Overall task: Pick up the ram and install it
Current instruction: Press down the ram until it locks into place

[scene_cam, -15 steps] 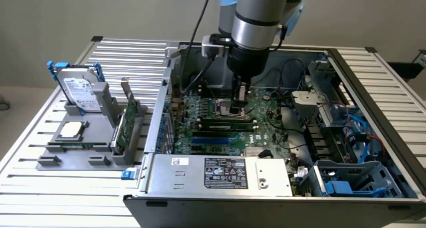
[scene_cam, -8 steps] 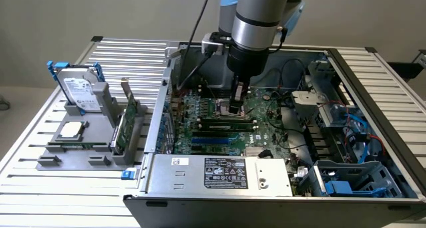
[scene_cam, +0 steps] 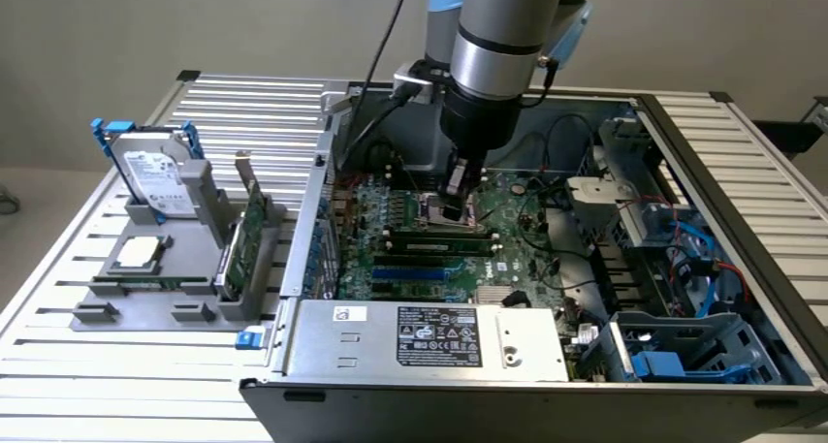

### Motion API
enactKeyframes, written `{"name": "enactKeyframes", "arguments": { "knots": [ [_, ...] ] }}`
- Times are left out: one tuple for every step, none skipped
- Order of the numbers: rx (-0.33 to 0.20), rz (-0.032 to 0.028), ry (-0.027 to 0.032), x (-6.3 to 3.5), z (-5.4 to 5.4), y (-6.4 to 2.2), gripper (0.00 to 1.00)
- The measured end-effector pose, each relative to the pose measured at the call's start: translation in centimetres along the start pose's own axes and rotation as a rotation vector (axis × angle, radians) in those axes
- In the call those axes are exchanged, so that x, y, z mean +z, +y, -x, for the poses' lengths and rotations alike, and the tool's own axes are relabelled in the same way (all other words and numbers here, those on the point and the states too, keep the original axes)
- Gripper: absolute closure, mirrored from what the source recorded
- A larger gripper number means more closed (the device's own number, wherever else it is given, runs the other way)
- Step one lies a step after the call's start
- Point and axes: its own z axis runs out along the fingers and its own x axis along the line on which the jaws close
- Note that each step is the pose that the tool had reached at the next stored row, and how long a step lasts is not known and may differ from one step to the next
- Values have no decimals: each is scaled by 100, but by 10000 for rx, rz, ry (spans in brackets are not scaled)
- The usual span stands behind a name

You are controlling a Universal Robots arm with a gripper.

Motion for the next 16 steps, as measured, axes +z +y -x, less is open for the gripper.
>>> {"name": "enactKeyframes", "arguments": {
  "knots": [
    [180, 12, -11, 2, 0, 0, 89],
    [365, 24, -23, 4, 0, 0, 89],
    [543, 36, -33, 5, 1, 0, 89],
    [723, 48, -44, 6, 1, 0, 89],
    [901, 59, -53, 6, 0, 0, 89],
    [1081, 71, -65, 7, 1, -1, 89],
    [1270, 84, -76, 8, 1, -1, 89],
    [1450, 96, -87, 9, 1, -1, 89],
    [1630, 107, -98, 9, 1, -1, 89],
    [1808, 119, -107, 9, 0, -1, 89],
    [1988, 131, -119, 9, 0, -1, 89],
    [2172, 144, -131, 9, 1, -1, 89],
    [2351, 155, -142, 9, 1, -1, 89],
    [2542, 168, -153, 9, 1, -1, 89],
    [2720, 180, -164, 9, 1, -1, 89],
    [2900, 192, -175, 9, 1, -1, 89]
  ]
}}
